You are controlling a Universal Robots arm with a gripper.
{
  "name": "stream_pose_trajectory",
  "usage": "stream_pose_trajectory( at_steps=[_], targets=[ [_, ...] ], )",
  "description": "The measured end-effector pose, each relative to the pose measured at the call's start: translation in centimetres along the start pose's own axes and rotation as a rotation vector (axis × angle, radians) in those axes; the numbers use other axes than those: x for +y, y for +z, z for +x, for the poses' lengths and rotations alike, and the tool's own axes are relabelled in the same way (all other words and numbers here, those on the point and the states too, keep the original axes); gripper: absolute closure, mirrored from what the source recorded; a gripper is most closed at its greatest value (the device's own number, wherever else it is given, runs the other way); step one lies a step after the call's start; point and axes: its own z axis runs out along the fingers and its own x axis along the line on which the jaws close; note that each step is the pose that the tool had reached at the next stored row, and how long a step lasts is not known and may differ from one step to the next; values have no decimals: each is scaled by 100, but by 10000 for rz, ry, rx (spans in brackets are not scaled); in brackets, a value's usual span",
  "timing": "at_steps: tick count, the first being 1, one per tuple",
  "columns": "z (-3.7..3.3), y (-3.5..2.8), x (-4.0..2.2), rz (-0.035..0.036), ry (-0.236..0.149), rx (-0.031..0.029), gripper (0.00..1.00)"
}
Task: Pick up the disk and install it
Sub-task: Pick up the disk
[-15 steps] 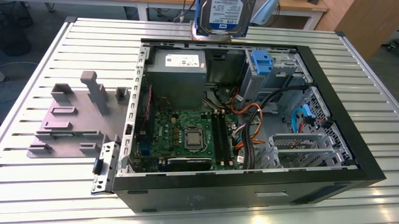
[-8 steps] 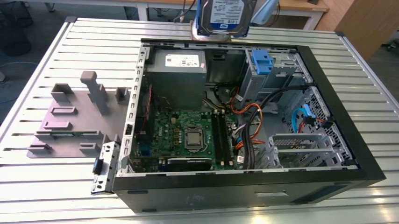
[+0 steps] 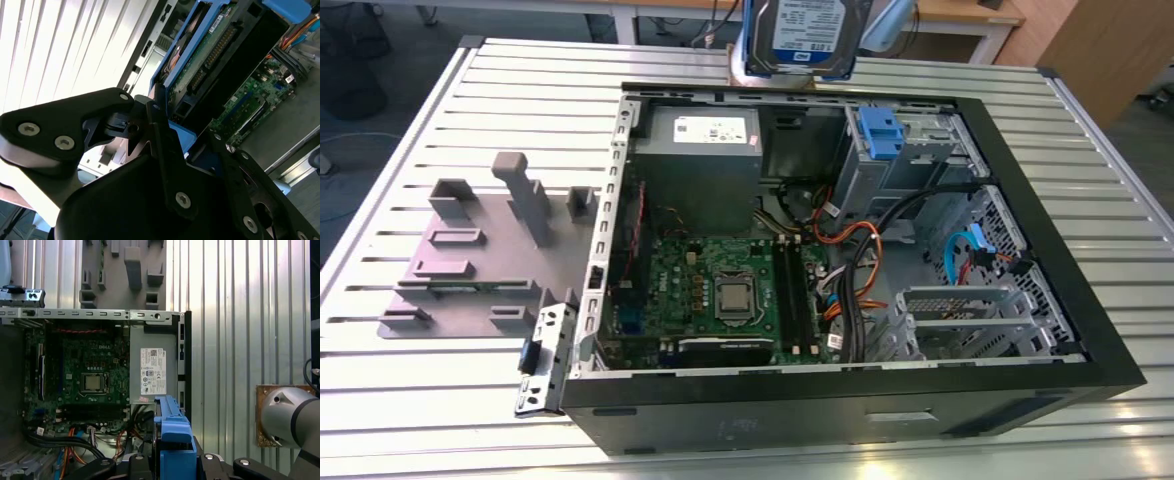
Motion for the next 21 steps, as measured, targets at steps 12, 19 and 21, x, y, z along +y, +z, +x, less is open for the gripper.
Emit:
stream_pose_trajectory(
  at_steps=[12,19,21],
  targets=[
    [0,-2,-42,0,0,1,63],
    [-1,-2,-58,0,1,1,63],
    [-1,-2,-63,0,0,1,63]
  ],
)
